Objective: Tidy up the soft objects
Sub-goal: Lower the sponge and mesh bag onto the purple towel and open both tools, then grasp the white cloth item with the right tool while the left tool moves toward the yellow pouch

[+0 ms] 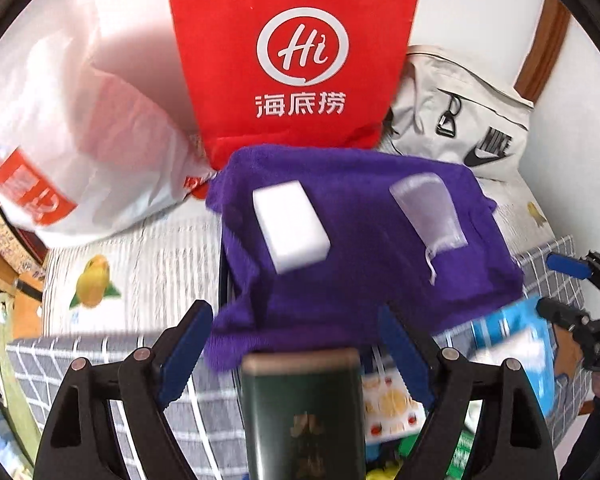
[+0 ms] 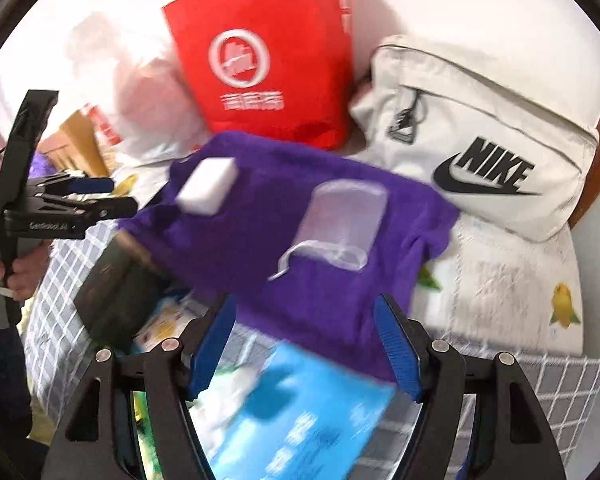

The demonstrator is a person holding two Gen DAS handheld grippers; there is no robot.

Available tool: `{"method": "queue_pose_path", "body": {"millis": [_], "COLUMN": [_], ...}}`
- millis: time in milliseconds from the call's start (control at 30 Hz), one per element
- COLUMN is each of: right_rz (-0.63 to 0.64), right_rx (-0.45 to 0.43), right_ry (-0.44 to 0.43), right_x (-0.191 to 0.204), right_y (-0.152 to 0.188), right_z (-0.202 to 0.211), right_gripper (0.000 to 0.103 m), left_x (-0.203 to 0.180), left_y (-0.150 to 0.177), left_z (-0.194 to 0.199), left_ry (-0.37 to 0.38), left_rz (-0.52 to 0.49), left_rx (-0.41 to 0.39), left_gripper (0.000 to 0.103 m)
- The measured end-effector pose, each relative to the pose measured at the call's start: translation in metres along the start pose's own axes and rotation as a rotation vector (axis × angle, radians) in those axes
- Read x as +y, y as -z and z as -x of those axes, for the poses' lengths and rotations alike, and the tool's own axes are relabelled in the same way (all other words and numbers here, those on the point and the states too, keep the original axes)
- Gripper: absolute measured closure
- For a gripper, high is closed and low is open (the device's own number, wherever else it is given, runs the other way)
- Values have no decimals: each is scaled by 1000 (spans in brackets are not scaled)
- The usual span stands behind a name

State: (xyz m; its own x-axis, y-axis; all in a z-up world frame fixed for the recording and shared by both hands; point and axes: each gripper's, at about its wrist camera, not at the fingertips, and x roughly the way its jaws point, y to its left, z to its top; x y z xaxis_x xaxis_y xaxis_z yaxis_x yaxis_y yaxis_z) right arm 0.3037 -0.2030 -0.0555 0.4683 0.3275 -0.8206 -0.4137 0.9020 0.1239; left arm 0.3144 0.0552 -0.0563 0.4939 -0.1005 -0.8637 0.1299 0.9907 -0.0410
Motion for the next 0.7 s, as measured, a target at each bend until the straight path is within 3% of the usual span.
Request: {"method": "queue_pose_path", "body": {"millis": [333, 467, 533, 567, 600, 700], "right_rz": [27, 57, 75, 85, 96, 79], "right_rx": [1, -16, -37, -54, -67, -71], "right_ry": [16, 59, 88, 109, 122, 73], "right_x": [39, 49, 51, 54, 55, 56], "right_y": [44, 58, 62, 63, 64, 66], "right_z": [-13, -21, -26, -27, -27, -28], "right_gripper": [33, 54, 60, 68, 84, 95], "left_x": [6, 8, 10, 12, 13, 16], "left_y": [52, 73, 85, 92, 98, 113], "left_z": [26, 25, 24, 24, 25, 27], "left_ry": [14, 31, 33, 33, 31, 38], "left_rz": [42, 67, 81, 90, 97, 116], "left_rx": [-8, 1, 10, 12, 13, 12], "left_gripper": [19, 19, 19, 19, 19, 19]}}
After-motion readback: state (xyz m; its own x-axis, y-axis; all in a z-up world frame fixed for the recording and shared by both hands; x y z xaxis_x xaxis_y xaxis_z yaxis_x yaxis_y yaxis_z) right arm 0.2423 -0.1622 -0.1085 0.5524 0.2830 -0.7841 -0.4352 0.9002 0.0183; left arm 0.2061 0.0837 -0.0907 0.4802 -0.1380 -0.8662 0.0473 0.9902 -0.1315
